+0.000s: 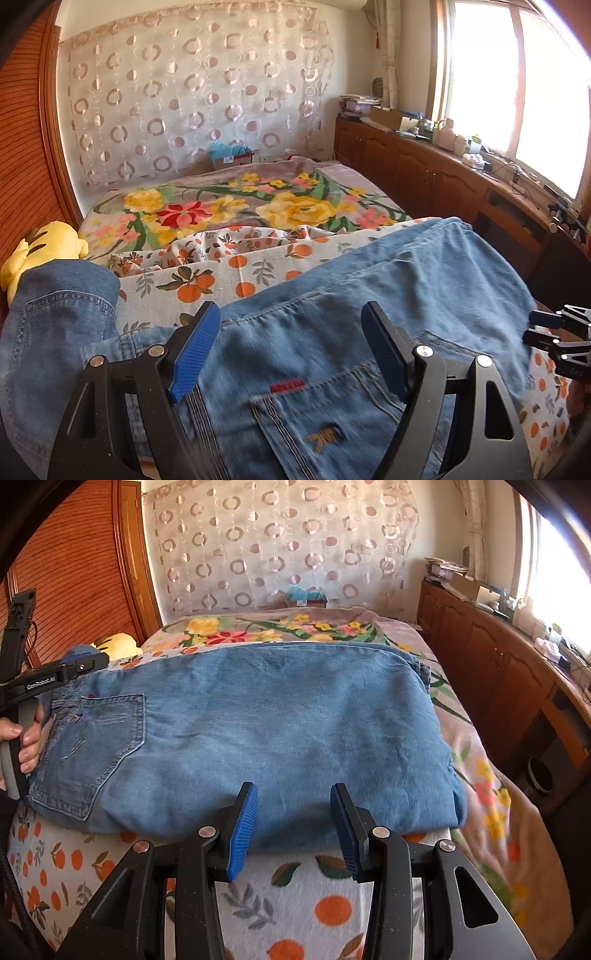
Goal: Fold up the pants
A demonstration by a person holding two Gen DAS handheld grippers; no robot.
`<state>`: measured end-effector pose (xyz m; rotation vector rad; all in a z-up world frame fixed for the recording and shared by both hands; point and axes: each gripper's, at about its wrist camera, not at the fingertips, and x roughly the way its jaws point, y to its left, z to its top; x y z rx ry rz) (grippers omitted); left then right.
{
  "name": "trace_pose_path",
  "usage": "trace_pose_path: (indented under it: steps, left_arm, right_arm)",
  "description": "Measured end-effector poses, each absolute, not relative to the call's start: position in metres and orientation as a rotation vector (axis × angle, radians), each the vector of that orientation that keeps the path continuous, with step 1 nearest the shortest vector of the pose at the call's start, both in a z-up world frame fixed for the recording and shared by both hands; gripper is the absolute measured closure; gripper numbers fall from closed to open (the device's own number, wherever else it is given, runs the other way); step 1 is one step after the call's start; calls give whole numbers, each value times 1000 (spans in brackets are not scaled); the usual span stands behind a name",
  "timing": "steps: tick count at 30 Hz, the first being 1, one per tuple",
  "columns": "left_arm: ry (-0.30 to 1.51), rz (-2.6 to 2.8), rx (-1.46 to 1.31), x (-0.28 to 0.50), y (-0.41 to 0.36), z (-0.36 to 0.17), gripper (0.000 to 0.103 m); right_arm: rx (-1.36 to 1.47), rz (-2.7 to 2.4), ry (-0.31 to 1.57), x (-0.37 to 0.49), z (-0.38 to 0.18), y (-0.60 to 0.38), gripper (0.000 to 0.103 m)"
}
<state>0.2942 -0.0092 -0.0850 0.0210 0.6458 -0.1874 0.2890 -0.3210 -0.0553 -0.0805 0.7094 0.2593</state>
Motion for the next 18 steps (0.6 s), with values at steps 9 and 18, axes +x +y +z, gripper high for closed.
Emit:
trace_pose_path:
  steps: [9,18]
  left_arm:
    - [629,-222,55,244,-34,-72,23]
    - [661,-261,85,210,-56,-89,23]
  right_arm:
    - [-57,271,705,247,-65,-312,60]
    - [-35,261,722,246,-68,-313,60]
